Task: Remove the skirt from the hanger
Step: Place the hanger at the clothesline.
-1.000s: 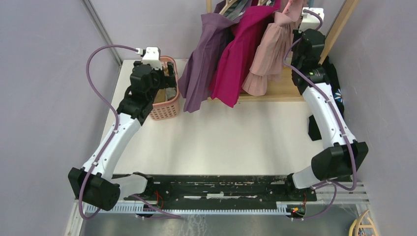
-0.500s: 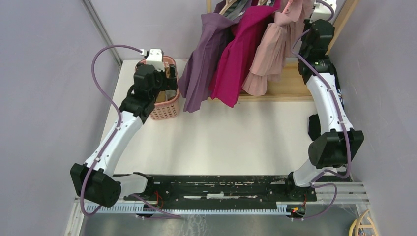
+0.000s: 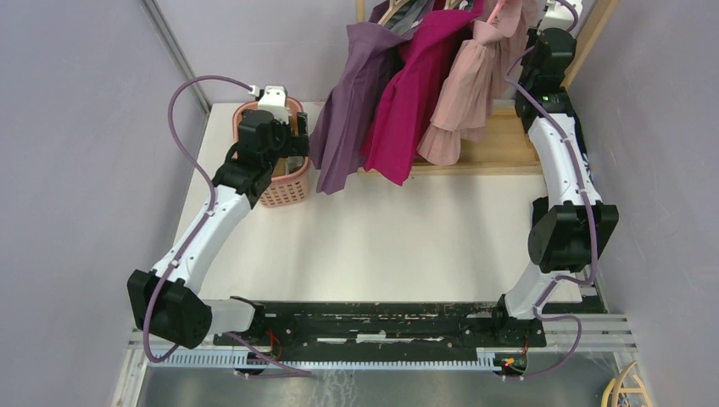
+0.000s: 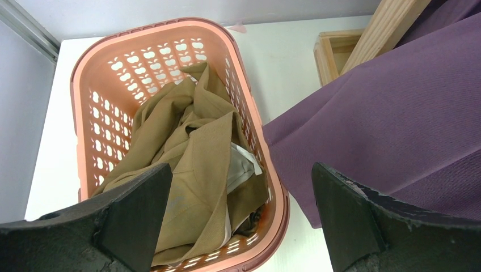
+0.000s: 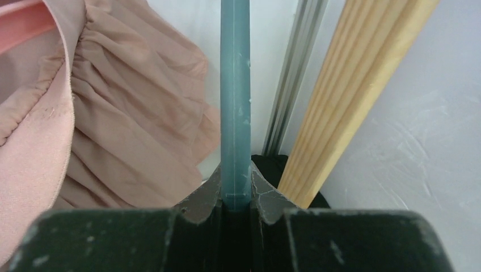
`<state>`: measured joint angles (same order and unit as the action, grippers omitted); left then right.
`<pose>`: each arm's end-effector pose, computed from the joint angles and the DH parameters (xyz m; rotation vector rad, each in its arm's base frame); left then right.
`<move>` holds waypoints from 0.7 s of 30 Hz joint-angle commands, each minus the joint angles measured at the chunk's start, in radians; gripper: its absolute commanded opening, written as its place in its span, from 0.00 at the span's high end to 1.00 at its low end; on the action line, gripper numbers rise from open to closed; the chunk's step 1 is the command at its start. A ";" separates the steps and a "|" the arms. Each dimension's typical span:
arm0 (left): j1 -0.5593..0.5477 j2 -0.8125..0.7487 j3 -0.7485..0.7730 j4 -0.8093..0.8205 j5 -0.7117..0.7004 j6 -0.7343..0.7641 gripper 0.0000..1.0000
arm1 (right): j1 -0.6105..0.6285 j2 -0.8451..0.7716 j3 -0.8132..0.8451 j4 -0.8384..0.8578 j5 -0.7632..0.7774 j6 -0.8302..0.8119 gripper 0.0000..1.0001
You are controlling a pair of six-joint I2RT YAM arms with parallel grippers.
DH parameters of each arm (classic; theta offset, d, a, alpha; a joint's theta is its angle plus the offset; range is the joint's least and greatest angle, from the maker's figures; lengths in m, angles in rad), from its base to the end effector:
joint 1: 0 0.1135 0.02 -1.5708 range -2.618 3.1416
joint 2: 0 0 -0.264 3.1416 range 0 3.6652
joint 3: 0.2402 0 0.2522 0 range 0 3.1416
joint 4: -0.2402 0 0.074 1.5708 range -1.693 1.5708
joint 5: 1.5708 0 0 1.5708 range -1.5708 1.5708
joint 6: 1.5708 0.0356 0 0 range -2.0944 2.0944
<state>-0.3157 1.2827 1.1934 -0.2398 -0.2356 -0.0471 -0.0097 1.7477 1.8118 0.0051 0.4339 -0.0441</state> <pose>0.2850 -0.0844 0.3694 0.0942 1.8882 -0.0238 0.4130 -0.0190 0.4563 0.3238 1.4842 -0.3684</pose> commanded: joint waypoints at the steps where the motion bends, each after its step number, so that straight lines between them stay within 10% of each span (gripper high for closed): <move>1: -0.002 0.008 0.051 0.017 -0.015 0.016 0.01 | -0.006 0.024 0.063 0.026 -0.022 0.029 0.99; 9: -0.002 0.020 0.052 0.015 -0.010 0.018 0.01 | -0.013 0.033 0.056 -0.007 0.028 0.038 0.99; 21: -0.002 0.002 0.030 0.027 0.005 0.016 0.01 | -0.017 -0.038 0.022 -0.006 0.064 0.005 0.42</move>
<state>-0.3157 1.3029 1.2003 -0.2489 -0.2344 -0.0471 -0.0219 1.7782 1.8225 -0.0246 0.4843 -0.0296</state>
